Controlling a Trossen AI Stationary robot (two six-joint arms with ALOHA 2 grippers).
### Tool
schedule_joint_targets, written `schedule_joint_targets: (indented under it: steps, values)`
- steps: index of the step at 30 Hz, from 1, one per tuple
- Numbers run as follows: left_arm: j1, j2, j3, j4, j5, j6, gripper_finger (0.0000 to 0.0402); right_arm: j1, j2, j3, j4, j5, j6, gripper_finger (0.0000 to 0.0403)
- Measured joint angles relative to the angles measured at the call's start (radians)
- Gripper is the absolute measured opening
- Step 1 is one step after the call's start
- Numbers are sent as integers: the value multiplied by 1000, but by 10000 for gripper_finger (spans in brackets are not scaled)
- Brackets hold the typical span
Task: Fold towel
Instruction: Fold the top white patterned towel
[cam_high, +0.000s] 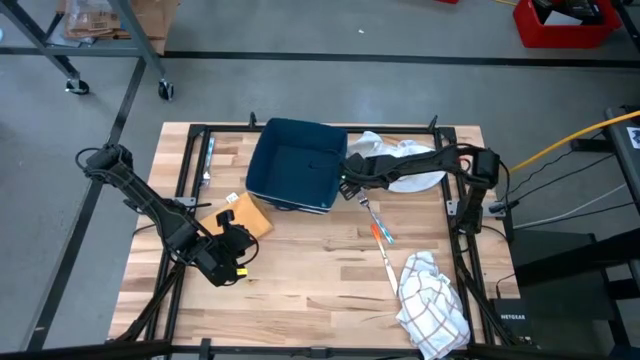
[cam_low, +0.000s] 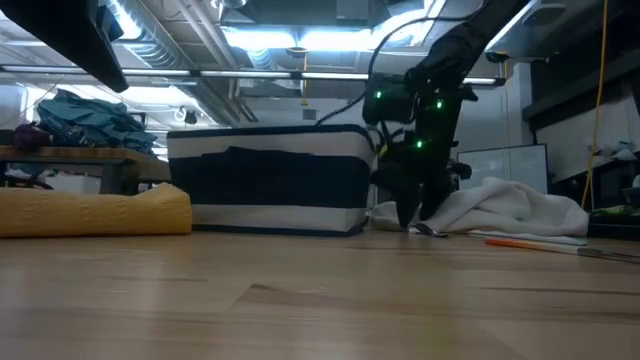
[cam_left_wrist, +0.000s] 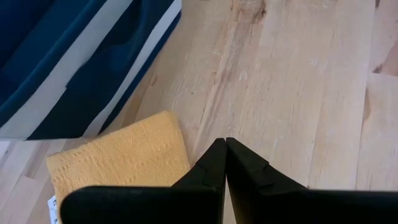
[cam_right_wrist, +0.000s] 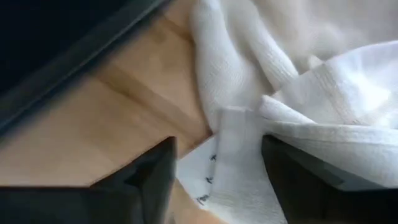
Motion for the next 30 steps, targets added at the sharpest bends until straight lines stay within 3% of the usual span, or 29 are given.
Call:
schedule_joint_targets:
  steps: [10, 15, 23, 30]
  values:
    - [0, 0, 0, -2, -1, 0, 4, 2, 71, 12, -13, 13, -3, 231]
    - [0, 1, 0, -4, -1, 0, 4, 1, 72, 35, -14, 4, -60, 176]
    - [0, 1, 0, -4, -1, 0, 4, 1, 77, 61, -28, -14, -118, 20]
    - [0, 1, -1, -4, -1, 0, 4, -2, 80, 91, -101, -12, -134, 21]
